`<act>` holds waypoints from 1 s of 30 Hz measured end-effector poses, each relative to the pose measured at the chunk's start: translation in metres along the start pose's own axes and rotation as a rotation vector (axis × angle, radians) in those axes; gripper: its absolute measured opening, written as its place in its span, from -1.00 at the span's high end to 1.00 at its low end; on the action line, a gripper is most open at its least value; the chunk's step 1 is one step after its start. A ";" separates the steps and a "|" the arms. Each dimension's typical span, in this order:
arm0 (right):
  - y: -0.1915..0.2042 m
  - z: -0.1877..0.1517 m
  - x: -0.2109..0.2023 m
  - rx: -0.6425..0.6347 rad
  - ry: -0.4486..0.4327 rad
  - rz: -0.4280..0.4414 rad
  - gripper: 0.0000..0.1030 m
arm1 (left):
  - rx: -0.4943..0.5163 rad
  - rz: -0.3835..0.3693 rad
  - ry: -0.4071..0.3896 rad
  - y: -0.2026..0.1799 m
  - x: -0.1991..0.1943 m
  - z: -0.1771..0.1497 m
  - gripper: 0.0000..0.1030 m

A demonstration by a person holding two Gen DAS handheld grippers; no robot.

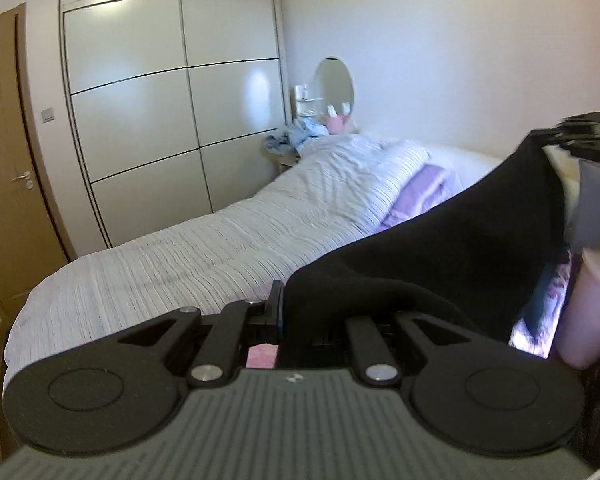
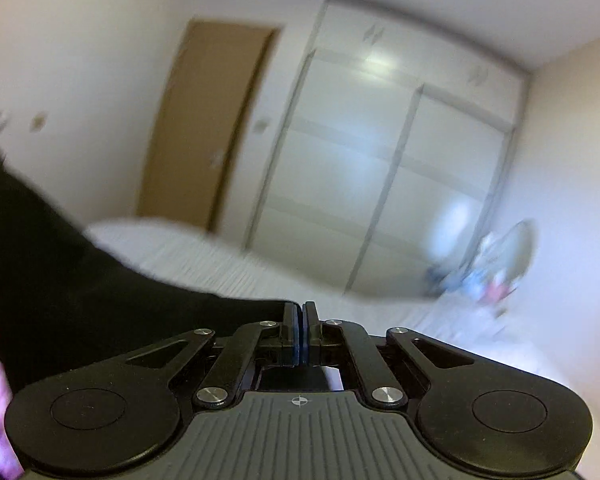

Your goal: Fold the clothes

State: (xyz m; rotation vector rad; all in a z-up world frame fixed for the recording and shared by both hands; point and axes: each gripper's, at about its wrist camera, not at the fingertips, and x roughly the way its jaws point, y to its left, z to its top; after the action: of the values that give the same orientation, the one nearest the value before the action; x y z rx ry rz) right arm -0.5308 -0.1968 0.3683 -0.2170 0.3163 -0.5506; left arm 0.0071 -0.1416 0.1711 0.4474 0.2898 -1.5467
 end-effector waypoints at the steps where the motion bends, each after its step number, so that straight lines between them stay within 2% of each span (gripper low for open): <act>1: -0.010 0.010 -0.003 0.009 -0.026 -0.026 1.00 | 0.002 -0.013 0.002 0.003 0.013 0.010 0.86; 4: -0.044 0.015 0.032 -0.037 -0.041 -0.075 1.00 | 0.017 -0.041 0.013 0.009 0.066 0.032 0.86; 5: -0.053 0.009 0.059 -0.053 -0.031 -0.078 1.00 | 0.003 -0.047 0.043 0.013 0.093 0.030 0.83; 7: -0.072 -0.012 0.120 -0.069 0.025 -0.070 1.00 | -0.062 -0.047 0.133 0.021 0.169 0.018 0.70; 9: -0.083 -0.058 0.187 -0.024 0.164 -0.005 1.00 | -0.125 -0.038 0.234 0.028 0.249 0.000 0.42; 10: -0.088 -0.081 0.221 -0.002 0.234 0.028 1.00 | -0.147 -0.004 0.304 0.029 0.290 -0.019 0.22; 13: -0.102 -0.151 0.319 0.066 0.441 0.129 1.00 | -0.129 0.099 0.518 0.023 0.376 -0.079 0.32; 14: -0.092 -0.173 0.330 0.084 0.498 0.179 1.00 | -0.123 0.128 0.560 0.019 0.386 -0.096 0.32; 15: -0.078 -0.192 0.325 0.082 0.533 0.223 0.94 | -0.125 0.131 0.595 0.015 0.390 -0.113 0.32; 17: -0.051 -0.229 0.314 0.078 0.604 0.312 0.48 | -0.138 0.133 0.660 0.009 0.396 -0.146 0.25; 18: -0.037 -0.249 0.308 0.075 0.643 0.355 -0.08 | -0.161 0.126 0.682 0.008 0.394 -0.161 0.24; 19: -0.025 -0.273 0.303 0.065 0.693 0.391 -0.40 | -0.176 0.118 0.703 0.006 0.394 -0.174 0.19; 22: -0.003 -0.343 0.314 0.047 0.822 0.434 -0.42 | -0.179 0.097 0.761 -0.007 0.400 -0.207 0.09; 24: -0.004 -0.381 0.323 0.033 0.882 0.406 -0.42 | -0.177 0.083 0.791 -0.016 0.407 -0.227 -0.03; 25: -0.004 -0.397 0.325 0.032 0.902 0.389 -0.43 | -0.168 0.079 0.788 -0.021 0.415 -0.234 -0.18; 26: -0.004 -0.412 0.327 0.031 0.921 0.372 -0.43 | -0.156 0.074 0.785 -0.026 0.423 -0.239 -0.23; 28: -0.002 -0.438 0.335 0.028 0.947 0.354 -0.44 | -0.095 0.067 0.783 -0.032 0.446 -0.247 -0.23; 30: 0.001 -0.459 0.346 0.030 0.962 0.348 -0.43 | -0.011 0.091 0.820 -0.037 0.471 -0.262 -0.23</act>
State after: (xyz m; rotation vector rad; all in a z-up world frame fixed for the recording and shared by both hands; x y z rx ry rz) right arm -0.4126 -0.4373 -0.1401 0.1519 1.2534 -0.2777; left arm 0.0031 -0.4425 -0.2773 1.0628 0.8920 -1.2057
